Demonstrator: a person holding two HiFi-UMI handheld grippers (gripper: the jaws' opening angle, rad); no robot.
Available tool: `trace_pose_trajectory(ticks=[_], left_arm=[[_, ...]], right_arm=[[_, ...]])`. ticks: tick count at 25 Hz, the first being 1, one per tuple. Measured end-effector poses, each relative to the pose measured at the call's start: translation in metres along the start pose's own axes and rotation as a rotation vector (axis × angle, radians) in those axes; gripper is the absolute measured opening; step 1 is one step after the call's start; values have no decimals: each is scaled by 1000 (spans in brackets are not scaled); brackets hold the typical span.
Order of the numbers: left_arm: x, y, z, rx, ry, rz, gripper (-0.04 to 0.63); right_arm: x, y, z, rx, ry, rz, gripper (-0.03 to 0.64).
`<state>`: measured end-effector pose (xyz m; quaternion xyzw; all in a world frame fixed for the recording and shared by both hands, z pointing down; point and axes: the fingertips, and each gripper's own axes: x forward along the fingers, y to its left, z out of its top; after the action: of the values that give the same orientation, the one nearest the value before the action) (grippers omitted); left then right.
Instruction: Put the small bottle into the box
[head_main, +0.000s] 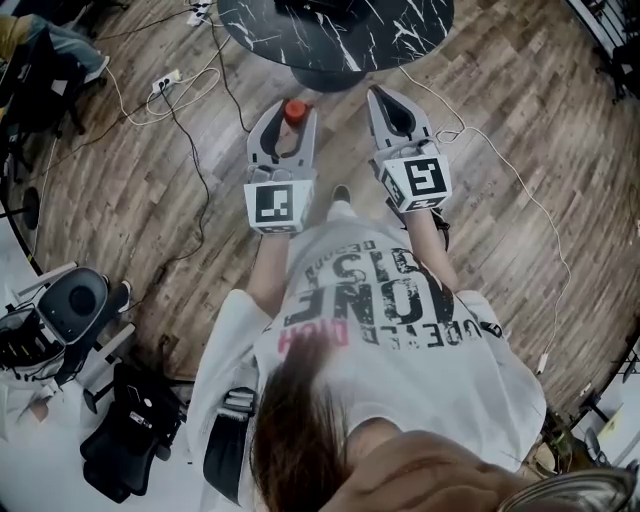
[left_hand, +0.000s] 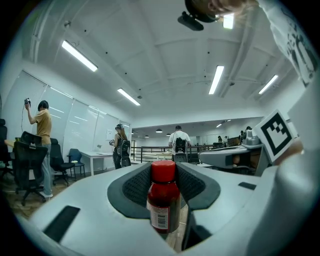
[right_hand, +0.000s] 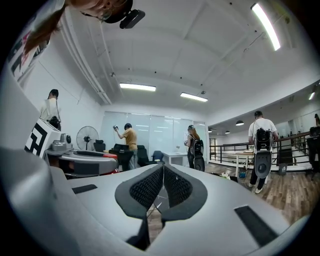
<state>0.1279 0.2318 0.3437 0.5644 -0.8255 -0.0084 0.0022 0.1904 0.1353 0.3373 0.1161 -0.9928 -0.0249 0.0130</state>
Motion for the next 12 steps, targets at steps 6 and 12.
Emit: trace_pose_trajectory(ticks=[6, 12], left_arm=[[30, 3, 0, 3, -1, 22, 147], [48, 5, 1, 9, -11, 57, 147]], right_arm=[[17, -25, -4, 10, 2, 19, 3], [26, -42, -5, 6, 5, 37, 3]])
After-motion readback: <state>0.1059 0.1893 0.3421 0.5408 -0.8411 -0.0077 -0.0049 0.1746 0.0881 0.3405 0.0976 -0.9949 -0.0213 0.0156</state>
